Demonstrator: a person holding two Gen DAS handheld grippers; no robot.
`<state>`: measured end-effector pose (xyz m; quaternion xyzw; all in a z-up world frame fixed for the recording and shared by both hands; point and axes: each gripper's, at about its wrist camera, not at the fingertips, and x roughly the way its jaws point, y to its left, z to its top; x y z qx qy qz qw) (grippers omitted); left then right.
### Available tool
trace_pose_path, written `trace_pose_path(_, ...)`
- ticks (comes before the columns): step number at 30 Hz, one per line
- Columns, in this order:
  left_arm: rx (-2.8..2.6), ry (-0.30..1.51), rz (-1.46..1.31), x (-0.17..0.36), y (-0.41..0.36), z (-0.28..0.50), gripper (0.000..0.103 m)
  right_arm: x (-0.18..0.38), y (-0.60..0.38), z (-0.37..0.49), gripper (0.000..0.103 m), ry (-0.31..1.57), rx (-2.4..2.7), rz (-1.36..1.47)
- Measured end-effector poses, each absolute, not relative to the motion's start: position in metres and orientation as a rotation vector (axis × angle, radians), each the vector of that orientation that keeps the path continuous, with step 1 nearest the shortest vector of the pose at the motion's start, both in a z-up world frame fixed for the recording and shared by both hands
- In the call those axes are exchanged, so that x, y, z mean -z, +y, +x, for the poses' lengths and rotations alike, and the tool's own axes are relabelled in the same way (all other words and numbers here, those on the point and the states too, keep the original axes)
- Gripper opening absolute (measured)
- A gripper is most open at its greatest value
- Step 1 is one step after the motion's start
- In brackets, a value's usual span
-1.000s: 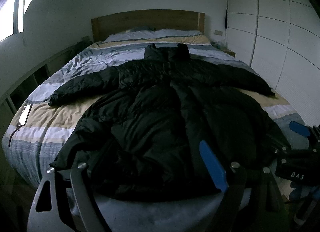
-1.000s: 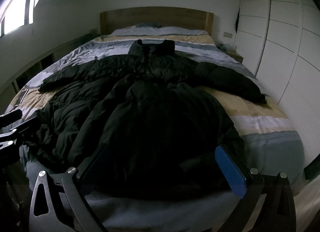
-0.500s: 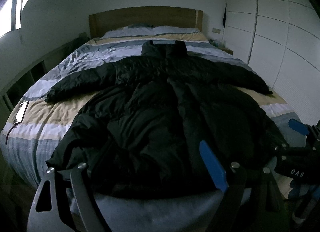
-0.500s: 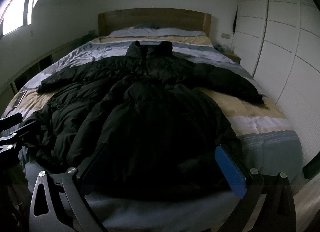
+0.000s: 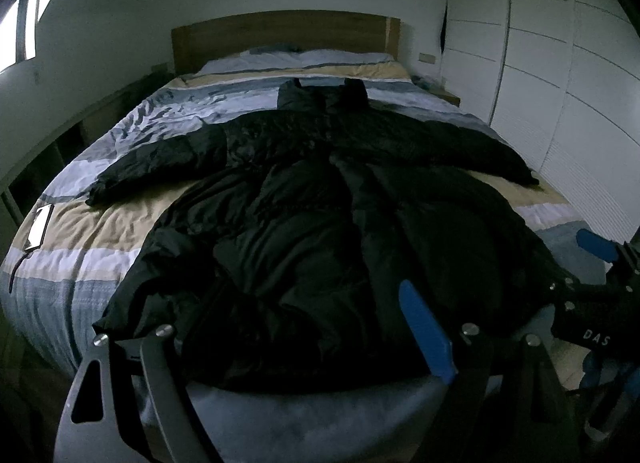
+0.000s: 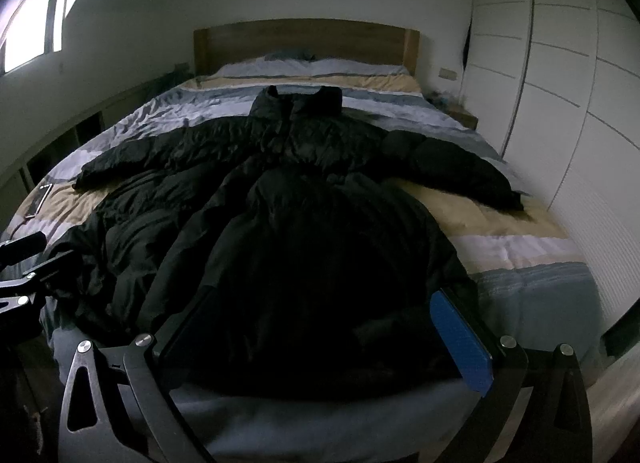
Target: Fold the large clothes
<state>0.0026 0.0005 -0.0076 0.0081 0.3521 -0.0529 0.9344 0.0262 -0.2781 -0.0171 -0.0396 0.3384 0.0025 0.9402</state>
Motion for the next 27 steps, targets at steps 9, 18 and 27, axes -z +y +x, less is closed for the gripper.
trace_pose_path(9, 0.136, 0.725, -0.006, 0.004, 0.007, 0.007, 0.085, 0.011, -0.275, 0.027, 0.103, 0.685, 0.007, -0.096)
trace_pose_path(18, 0.18, 0.743, -0.053, 0.005, 0.018, 0.015, 0.085, 0.002, -0.271, 0.029, 0.103, 0.691, 0.028, -0.119)
trace_pose_path(27, 0.181, 0.725, -0.129, 0.001, 0.043, 0.022, 0.085, -0.014, -0.261, 0.04, 0.103, 0.683, 0.034, -0.169)
